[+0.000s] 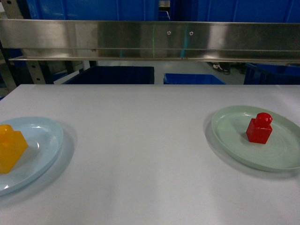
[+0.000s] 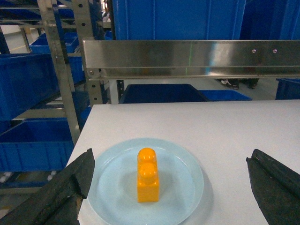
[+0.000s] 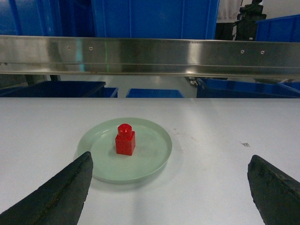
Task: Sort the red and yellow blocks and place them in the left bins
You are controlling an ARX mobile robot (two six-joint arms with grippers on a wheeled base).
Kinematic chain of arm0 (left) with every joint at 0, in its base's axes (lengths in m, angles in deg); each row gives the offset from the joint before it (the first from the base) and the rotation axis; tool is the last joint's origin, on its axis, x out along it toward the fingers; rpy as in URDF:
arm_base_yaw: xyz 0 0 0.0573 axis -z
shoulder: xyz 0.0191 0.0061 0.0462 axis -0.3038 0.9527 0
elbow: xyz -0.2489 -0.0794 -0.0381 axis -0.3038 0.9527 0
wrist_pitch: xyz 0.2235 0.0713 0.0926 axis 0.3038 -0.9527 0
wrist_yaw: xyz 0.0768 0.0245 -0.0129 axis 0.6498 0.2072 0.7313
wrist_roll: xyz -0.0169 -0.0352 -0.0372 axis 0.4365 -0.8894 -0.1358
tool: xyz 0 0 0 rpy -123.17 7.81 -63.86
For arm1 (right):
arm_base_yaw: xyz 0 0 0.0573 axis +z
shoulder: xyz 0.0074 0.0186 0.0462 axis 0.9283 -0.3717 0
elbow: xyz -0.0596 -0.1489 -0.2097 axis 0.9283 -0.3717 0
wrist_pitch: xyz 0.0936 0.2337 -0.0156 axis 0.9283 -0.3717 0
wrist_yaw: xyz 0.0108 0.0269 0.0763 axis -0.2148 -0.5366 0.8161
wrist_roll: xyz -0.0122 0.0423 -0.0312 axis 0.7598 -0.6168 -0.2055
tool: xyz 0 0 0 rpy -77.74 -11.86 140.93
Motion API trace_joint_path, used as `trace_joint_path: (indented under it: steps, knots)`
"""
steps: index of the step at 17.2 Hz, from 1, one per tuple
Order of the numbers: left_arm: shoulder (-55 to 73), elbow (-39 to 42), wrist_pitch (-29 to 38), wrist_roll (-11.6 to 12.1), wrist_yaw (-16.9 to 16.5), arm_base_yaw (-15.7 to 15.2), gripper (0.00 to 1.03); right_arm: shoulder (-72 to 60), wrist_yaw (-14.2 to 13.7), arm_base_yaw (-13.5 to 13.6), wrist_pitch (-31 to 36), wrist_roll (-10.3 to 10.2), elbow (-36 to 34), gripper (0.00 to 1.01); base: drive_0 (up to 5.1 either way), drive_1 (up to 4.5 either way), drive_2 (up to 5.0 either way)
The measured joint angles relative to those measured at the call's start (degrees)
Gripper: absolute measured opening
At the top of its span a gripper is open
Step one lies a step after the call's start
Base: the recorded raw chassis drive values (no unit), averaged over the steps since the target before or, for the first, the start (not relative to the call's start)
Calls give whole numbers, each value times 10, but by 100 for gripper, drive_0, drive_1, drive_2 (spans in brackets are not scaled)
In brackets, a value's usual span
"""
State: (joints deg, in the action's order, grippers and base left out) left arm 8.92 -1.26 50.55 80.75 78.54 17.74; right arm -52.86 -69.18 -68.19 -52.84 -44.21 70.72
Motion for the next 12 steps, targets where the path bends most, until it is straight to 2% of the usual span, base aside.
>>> trace_joint_path:
  steps: [12]
  knots:
    - [0, 0, 0, 0, 0, 0, 98, 0, 0, 0, 0, 0, 0, 98, 0, 0, 0]
